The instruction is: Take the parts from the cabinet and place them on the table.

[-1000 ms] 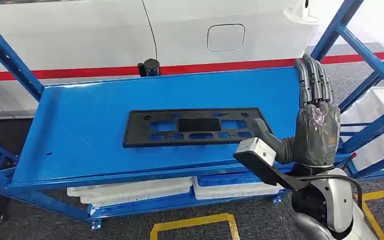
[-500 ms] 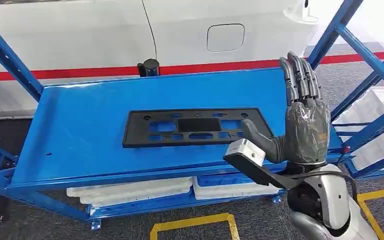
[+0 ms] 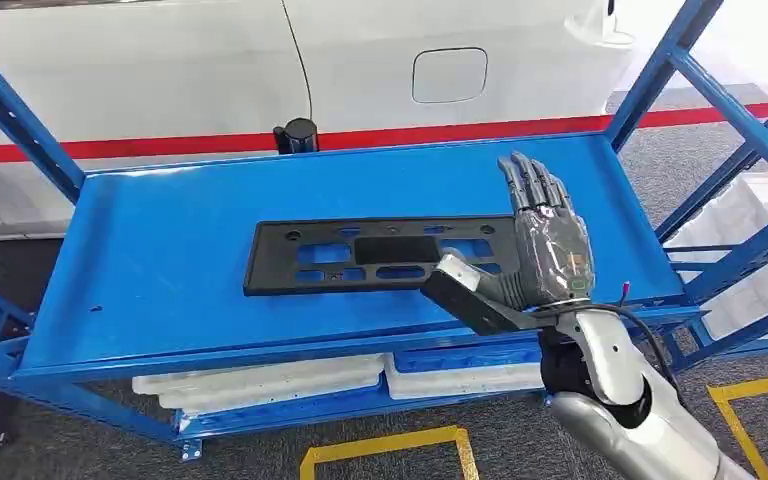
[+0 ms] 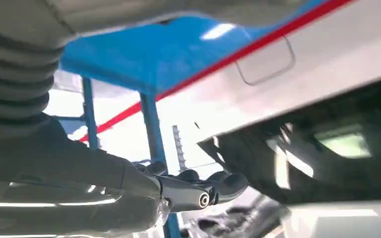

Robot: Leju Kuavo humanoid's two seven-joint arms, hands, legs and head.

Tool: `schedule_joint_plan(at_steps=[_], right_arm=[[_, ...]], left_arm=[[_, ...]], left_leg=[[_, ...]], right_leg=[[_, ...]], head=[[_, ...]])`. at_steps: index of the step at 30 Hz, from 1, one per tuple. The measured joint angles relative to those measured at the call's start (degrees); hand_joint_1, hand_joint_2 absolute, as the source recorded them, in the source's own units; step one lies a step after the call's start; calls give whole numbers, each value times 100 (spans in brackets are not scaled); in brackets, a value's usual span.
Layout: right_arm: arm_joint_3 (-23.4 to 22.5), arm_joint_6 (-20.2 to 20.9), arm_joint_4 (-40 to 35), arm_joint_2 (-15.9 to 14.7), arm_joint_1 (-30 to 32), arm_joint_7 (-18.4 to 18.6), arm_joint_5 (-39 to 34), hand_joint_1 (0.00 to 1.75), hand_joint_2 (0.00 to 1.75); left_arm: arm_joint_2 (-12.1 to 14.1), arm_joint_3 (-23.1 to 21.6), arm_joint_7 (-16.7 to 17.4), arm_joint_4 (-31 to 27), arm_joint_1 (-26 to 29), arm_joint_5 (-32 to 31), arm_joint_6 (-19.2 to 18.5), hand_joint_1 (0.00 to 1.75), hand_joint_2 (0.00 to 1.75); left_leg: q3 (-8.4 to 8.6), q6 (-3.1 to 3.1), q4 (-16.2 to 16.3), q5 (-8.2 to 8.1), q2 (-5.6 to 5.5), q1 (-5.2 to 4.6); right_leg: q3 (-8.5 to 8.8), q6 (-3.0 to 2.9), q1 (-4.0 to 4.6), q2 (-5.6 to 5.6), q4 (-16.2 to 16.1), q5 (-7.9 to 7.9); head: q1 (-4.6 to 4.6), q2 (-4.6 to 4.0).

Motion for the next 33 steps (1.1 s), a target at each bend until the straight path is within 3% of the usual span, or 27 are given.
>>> schedule_joint_plan(at_steps=[5, 10, 22, 27, 33], right_arm=[[-55, -371, 1021, -103, -13, 288, -229, 0, 175], [-263, -375, 1659, -348, 51, 304, -363, 0, 175], [-619, -28, 1903, -544, 172, 304, 221, 0, 175], [-623, -34, 1840, -592, 166, 301, 702, 0, 175], [-535, 276, 1700, -581, -19, 245, 809, 0, 175]], left_arm=[[-22, 0, 122, 0, 1, -11, -92, 0, 0], [-68, 0, 138, 0, 7, -2, -116, 0, 0], [-129, 0, 122, 0, 7, 20, -127, 0, 0], [-129, 0, 166, 0, 6, 2, -157, 0, 0], [-127, 0, 186, 0, 5, -55, -186, 0, 0]], left_leg=[[1, 0, 0, 0, -11, -2], [-3, 0, 1, -1, -37, -5], [-2, -1, 1, -3, -42, -4], [-2, -2, 1, -2, -37, -2], [-1, -2, 1, -2, -23, -2]], right_leg=[[0, 0, -1, 0, -1, 0], [0, 0, -1, -2, -4, 0], [-1, 0, -1, -2, -4, 0], [0, 0, 0, -2, 0, 0], [0, 0, -1, 0, 0, 0]], head=[[-4, 0], [2, 0], [-2, 0], [-2, 0], [-2, 0]])
